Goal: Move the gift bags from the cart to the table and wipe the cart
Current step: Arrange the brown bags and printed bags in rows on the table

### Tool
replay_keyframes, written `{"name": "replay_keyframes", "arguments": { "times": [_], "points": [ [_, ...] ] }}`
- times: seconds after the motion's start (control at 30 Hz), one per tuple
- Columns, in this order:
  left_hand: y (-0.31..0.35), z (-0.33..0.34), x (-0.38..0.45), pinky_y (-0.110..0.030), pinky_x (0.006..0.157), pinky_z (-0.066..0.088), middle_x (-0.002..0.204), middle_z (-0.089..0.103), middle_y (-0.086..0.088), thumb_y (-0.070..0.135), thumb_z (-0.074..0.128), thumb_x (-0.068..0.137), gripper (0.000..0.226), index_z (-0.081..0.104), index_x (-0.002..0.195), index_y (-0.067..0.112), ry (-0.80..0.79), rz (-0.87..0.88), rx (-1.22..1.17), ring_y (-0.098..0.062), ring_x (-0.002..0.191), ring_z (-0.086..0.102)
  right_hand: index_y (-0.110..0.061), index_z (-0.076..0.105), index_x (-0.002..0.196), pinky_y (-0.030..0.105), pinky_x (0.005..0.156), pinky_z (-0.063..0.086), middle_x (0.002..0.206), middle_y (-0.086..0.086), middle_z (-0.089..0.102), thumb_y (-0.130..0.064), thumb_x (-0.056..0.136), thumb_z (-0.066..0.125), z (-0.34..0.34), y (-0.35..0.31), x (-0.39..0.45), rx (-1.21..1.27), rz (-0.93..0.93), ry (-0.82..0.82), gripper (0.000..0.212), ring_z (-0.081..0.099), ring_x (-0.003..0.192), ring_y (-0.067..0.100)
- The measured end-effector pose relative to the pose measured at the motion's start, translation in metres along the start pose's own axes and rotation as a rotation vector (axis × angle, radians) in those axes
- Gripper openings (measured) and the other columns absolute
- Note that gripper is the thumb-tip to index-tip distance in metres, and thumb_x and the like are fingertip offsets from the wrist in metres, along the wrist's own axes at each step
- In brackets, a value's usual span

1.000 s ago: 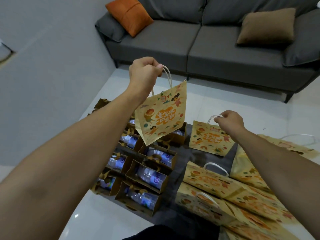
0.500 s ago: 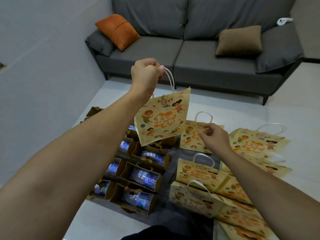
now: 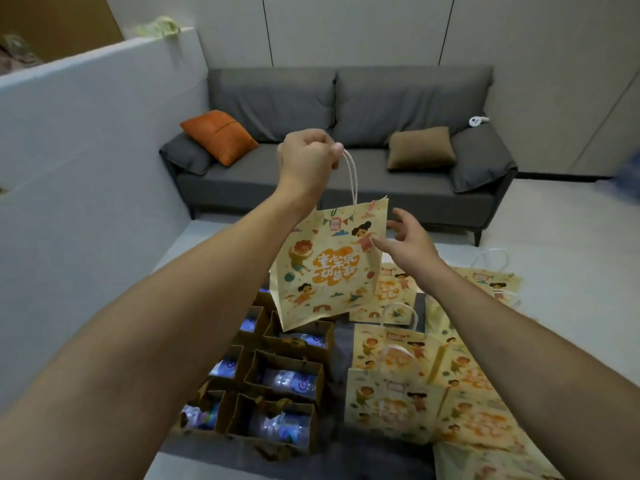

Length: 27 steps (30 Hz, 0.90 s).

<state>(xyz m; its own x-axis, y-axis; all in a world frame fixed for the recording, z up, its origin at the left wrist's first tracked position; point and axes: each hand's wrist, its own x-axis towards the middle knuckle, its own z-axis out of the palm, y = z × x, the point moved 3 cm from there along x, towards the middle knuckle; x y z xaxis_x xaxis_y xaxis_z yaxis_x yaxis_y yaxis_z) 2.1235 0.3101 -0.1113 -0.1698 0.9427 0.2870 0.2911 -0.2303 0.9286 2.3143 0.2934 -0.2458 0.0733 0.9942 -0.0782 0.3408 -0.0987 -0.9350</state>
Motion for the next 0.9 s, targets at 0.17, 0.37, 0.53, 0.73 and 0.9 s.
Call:
{"name": "replay_keyframes", "arguments": {
  "times": [0.17,0.37,0.53,0.73,0.9],
  "points": [
    [0.023,-0.022,-0.039,-0.035,0.065,0.043,0.06,0.061,0.0,0.012,0.061,0.087,0.038,0.062,0.051,0.023,-0.113,0.058,-0.045,-0.015,0.062,0.052,-0.022,0.064,0.124,0.041,0.091,0.056,0.113,-0.006,0.07,-0.022,0.092,0.073,0.007,-0.012,-0.058,0.097,0.026,0.11,0.034,0.065,0.11,0.018],
    [0.051,-0.037,-0.088,-0.029,0.066,0.044,0.066,0.067,-0.001,0.007,0.06,0.092,0.034,0.065,0.059,0.016,-0.234,0.122,-0.105,-0.009,0.064,0.058,-0.023,0.074,0.093,0.039,0.083,0.06,0.09,-0.006,0.077,-0.021,0.092,0.073,0.007,-0.01,-0.138,0.197,0.029,0.324,0.002,0.073,0.089,0.014],
    [0.058,-0.035,-0.127,-0.035,0.067,0.042,0.065,0.063,-0.003,0.013,0.059,0.086,0.029,0.064,0.058,0.015,-0.327,0.107,-0.183,-0.011,0.062,0.053,-0.02,0.076,0.085,0.043,0.079,0.062,0.084,-0.004,0.077,-0.021,0.089,0.076,-0.002,0.005,-0.197,0.171,0.025,0.431,0.004,0.074,0.083,0.017],
    [0.032,-0.015,-0.18,-0.029,0.065,0.039,0.066,0.06,-0.005,0.01,0.058,0.092,0.031,0.061,0.061,0.013,-0.502,0.017,-0.221,-0.009,0.057,0.05,-0.017,0.075,0.078,0.043,0.073,0.058,0.078,-0.001,0.074,-0.021,0.087,0.077,-0.018,0.052,-0.247,0.091,0.081,0.504,0.009,0.071,0.081,0.024],
    [-0.017,0.014,-0.218,-0.027,0.054,0.038,0.068,0.059,-0.011,0.004,0.058,0.093,0.031,0.063,0.063,0.008,-0.627,-0.136,-0.16,-0.012,0.055,0.045,-0.018,0.068,0.058,0.033,0.064,0.046,0.057,-0.011,0.062,-0.023,0.083,0.082,-0.023,0.118,-0.265,0.025,0.235,0.504,0.029,0.057,0.063,0.015]
  ]
}}
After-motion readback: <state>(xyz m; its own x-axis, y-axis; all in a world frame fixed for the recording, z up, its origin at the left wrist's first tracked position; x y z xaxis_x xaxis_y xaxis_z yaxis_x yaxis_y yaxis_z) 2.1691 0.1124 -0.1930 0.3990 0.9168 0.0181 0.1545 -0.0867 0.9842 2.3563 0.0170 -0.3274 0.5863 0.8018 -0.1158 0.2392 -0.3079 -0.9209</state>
